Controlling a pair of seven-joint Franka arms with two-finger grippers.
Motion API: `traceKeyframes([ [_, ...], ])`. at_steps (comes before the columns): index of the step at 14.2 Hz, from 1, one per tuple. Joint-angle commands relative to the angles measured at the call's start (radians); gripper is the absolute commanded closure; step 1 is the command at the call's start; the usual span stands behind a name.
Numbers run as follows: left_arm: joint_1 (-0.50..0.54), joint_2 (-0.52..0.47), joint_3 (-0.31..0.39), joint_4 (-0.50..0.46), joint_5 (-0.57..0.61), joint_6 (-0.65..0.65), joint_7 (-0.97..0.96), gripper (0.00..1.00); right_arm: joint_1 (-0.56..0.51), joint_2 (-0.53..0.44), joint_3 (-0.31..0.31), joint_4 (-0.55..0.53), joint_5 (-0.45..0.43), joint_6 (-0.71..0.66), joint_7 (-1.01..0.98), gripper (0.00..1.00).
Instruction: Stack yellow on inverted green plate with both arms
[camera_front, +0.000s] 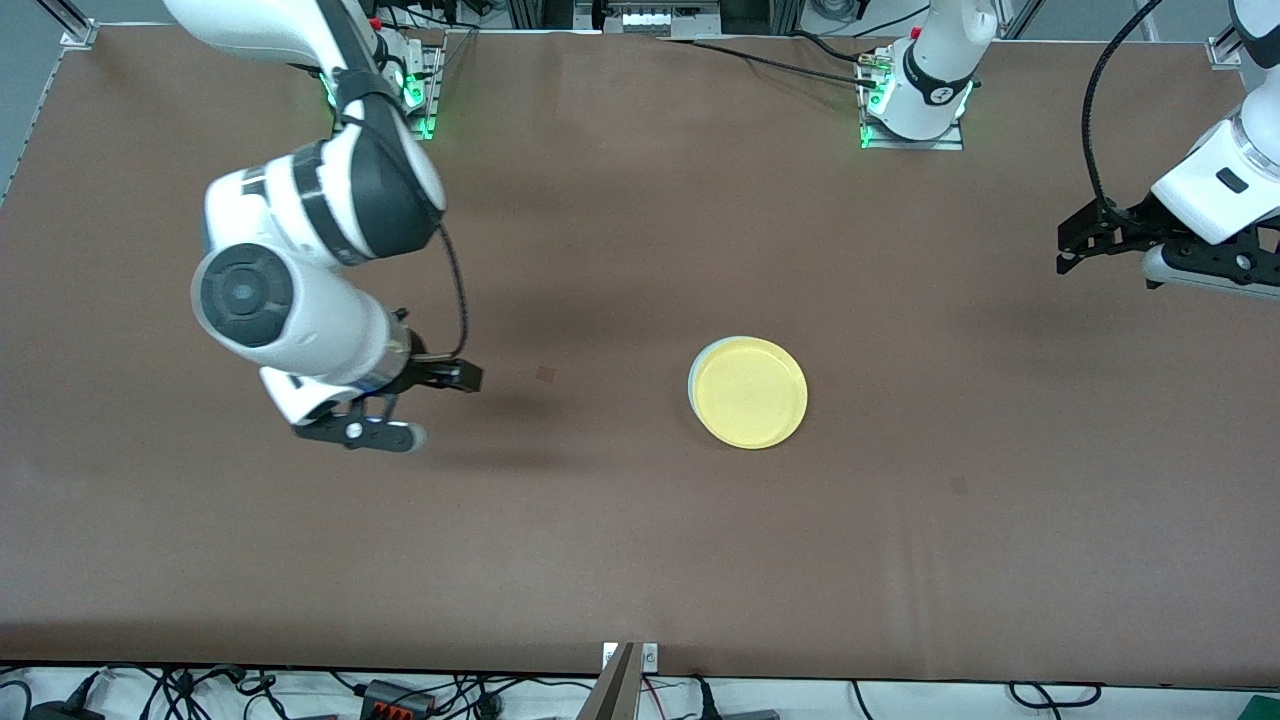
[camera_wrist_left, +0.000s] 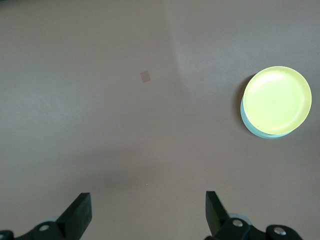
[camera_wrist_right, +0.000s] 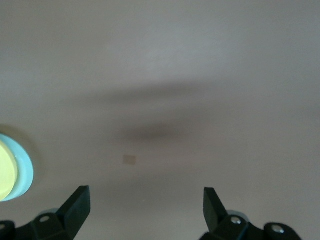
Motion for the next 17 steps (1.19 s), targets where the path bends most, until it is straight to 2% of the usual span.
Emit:
traceKeyframes([
  [1, 0.0, 0.015, -0.003, 0.032, -0.001, -0.022, 0.005, 0.0, -0.069, -0.086, 0.018, -0.053, -0.084, -0.018, -0.096, 0.0],
  [2, 0.0, 0.015, -0.003, 0.032, -0.001, -0.024, 0.005, 0.0, -0.098, -0.112, 0.021, -0.074, -0.113, -0.01, -0.139, 0.0],
  [5, 0.0, 0.015, -0.003, 0.032, -0.001, -0.024, 0.006, 0.0, -0.199, -0.221, 0.048, -0.18, -0.123, 0.069, -0.256, 0.0],
  [10, -0.001, 0.015, -0.004, 0.033, -0.001, -0.031, 0.005, 0.0, -0.358, -0.356, 0.087, -0.332, -0.147, 0.097, -0.435, 0.0],
  [14, -0.001, 0.015, -0.004, 0.033, -0.001, -0.031, 0.006, 0.0, -0.526, -0.403, 0.22, -0.343, -0.195, 0.096, -0.495, 0.0],
  [17, -0.001, 0.015, -0.006, 0.033, -0.001, -0.033, 0.006, 0.0, -0.532, -0.423, 0.22, -0.343, -0.2, 0.064, -0.506, 0.0],
])
